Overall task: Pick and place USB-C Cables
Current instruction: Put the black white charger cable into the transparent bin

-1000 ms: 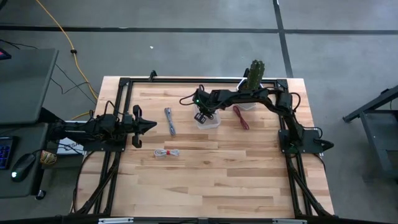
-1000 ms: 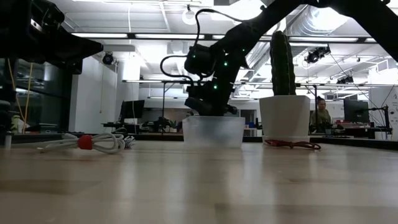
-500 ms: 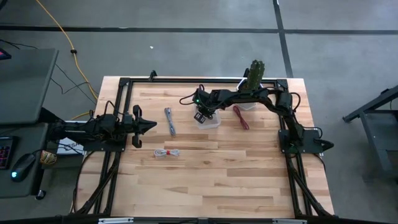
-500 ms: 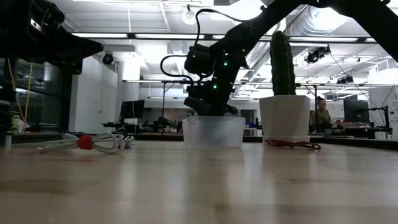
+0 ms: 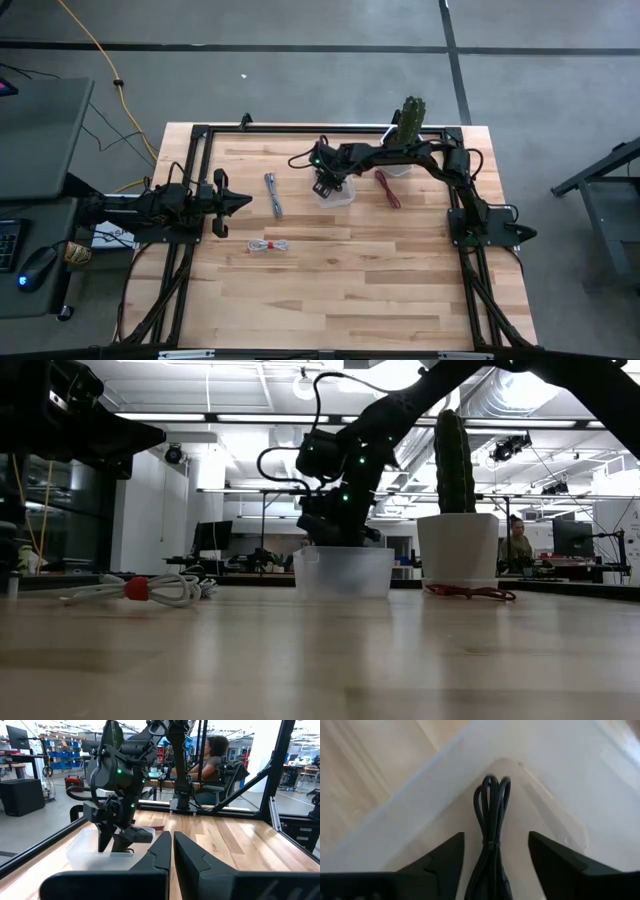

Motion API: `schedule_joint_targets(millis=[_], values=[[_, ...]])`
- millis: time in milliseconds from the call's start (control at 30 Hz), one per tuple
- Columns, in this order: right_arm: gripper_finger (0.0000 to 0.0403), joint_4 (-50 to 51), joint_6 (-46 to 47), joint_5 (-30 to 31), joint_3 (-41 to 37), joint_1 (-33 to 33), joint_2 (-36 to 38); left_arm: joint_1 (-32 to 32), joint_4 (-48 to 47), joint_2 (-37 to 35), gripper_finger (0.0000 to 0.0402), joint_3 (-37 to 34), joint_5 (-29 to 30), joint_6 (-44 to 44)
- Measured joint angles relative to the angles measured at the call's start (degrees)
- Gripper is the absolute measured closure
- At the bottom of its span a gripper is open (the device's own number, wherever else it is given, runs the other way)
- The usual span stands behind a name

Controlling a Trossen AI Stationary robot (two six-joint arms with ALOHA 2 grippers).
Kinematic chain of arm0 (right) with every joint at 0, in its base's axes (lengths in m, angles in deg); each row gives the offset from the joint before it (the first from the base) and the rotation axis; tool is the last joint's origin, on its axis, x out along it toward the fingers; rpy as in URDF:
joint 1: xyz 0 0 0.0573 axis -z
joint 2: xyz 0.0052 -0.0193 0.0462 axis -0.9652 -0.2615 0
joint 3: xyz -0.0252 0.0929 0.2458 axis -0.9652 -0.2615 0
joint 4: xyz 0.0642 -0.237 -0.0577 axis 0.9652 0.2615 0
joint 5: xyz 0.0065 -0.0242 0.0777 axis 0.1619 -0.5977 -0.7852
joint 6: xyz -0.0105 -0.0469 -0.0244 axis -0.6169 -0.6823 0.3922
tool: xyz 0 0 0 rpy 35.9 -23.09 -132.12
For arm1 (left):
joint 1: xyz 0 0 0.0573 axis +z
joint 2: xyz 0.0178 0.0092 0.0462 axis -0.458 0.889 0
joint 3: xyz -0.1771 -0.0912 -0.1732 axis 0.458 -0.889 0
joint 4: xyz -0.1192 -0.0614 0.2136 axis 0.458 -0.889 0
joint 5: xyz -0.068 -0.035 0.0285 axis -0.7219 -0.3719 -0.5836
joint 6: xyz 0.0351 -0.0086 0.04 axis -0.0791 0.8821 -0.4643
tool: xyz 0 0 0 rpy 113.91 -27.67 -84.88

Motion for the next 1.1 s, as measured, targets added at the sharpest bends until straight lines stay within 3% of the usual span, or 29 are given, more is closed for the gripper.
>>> schedule_joint_targets(millis=[167, 333, 500, 600, 800, 1100], values=[[0.0147, 3.02, -1.15, 0.00, 2.65, 0.00, 0.00, -0.02, -0.01, 0.00, 0.0398, 0.01, 0.00, 0.01], [0.0142, 12.62, -3.97, 0.75, 9.23, 0.13, -0.02, -0.02, -0.02, 0.00, 0.0398, 0.02, 0.00, 0.00], [0.0142, 24.85, -4.28, 5.29, 17.30, -0.53, 0.34, -0.02, -0.01, 0.00, 0.0398, 0.00, -0.01, 0.01], [0.0142, 26.70, -4.95, 9.30, 17.45, -2.56, 3.20, -0.01, -0.01, 0.00, 0.0398, 0.00, -0.02, 0.01], [0.0142, 23.00, -4.38, 12.35, 5.11, -7.45, 14.93, -0.01, -0.02, 0.00, 0.0398, 0.02, -0.02, 0.02], [0.0142, 0.94, 1.69, 12.49, -29.59, -13.70, 44.09, 0.00, 0.00, 0.00, 0.0398, 0.01, 0.00, 0.01]])
